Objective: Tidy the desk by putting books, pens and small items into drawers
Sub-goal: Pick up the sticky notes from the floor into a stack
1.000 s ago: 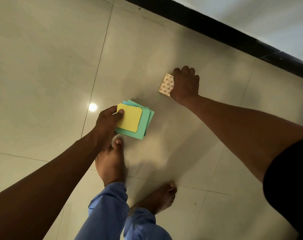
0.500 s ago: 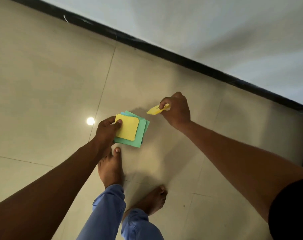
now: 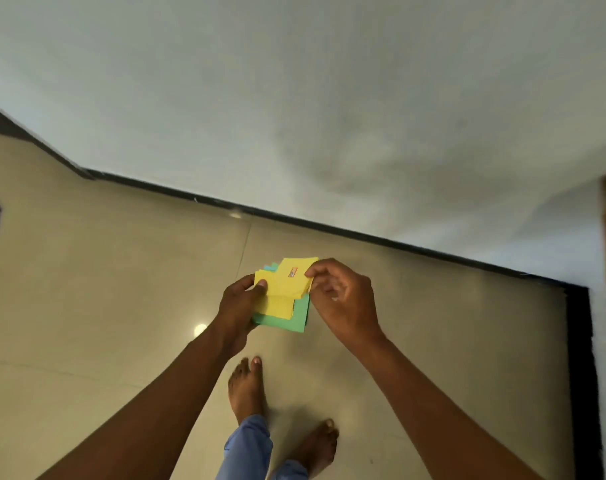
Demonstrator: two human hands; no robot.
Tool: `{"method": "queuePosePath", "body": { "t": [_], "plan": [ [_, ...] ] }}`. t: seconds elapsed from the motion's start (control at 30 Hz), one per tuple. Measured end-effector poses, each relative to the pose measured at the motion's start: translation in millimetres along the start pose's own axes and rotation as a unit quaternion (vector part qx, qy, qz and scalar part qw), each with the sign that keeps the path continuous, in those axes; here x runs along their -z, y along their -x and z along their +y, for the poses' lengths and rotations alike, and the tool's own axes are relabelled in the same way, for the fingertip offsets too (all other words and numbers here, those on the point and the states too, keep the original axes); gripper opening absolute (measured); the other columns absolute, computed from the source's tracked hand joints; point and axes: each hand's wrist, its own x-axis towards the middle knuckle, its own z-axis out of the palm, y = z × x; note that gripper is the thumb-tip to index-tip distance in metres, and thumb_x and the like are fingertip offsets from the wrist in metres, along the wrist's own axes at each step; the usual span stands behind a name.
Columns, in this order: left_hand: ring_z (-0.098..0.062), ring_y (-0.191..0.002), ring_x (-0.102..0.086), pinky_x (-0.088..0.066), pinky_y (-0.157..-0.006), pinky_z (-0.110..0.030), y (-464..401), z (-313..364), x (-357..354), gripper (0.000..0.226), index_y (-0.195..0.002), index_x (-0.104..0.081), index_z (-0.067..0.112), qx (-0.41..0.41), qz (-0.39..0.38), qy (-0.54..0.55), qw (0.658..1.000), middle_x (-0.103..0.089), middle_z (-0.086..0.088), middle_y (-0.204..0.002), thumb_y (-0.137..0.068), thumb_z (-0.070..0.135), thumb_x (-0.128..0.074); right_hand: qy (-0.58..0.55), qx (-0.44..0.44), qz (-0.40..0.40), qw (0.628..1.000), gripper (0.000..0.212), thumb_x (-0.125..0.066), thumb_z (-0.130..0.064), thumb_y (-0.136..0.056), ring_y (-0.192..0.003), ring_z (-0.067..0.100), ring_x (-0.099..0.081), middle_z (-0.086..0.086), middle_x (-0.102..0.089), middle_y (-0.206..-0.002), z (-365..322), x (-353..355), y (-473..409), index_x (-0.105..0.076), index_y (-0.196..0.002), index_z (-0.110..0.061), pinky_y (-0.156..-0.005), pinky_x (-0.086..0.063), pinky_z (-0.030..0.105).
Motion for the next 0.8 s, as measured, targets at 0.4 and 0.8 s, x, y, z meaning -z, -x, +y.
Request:
{"method": "queuePosePath", "body": {
  "t": [0.4,0.8],
  "plan": [
    [-0.025,-0.088,-0.069,-0.054,-0.071,-0.031,223.3,87.9,-47.4,0.022,-0.116,-0.073,0.020,-0.059,-0.045,-0.020,0.997,-0.078,-0.010,-0.107,-0.102,0.019,-0.057,-0.044,-0.074,0.018,0.996,0.042,-0.075,-0.009,-0.080,-0.084,0.013,-0.073,-0.007,-0.071,-0.096,-169.6,113.7,111.7,-0.053,-0.110,-0.029,-0.075,-0.063,0.036],
    [-0.027,-0.103,-0.071,-0.056,-0.083,-0.038,340.9,123.6,-100.0,0.036,-0.131,-0.068,0.020,-0.053,-0.234,-0.145,0.960,-0.074,-0.011,-0.122,-0.102,0.036,-0.054,-0.013,0.012,0.007,1.000,0.026,-0.060,0.000,-0.093,-0.089,0.014,-0.070,-0.007,-0.076,-0.093,-250.4,240.1,149.4,-0.079,-0.094,-0.017,-0.079,-0.057,0.033]
  ]
}}
